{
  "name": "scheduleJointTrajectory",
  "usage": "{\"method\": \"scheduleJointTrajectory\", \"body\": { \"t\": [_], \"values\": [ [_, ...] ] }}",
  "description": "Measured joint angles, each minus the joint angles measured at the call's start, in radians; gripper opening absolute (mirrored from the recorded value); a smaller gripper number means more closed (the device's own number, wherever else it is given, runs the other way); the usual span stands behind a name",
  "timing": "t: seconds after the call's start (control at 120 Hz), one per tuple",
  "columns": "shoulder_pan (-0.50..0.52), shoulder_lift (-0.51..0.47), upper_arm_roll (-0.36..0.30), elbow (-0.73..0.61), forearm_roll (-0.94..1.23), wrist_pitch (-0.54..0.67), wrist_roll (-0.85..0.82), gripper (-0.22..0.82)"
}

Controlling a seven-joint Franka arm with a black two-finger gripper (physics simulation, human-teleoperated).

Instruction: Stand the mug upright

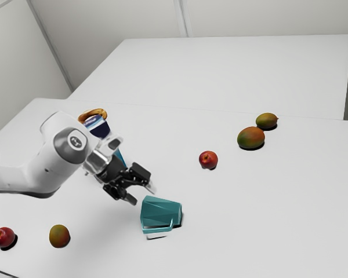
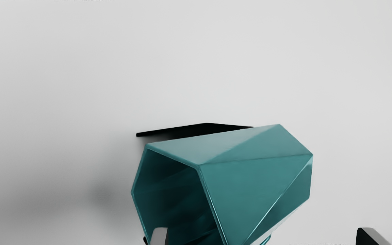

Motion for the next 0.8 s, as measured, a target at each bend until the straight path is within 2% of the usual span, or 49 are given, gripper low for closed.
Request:
{"method": "scheduleJointTrajectory", "body": {
  "t": [0.8],
  "values": [
    [-0.010, 0.131, 0.000, 0.003, -0.343, -0.021, 0.546, 0.60]
  ]
}}
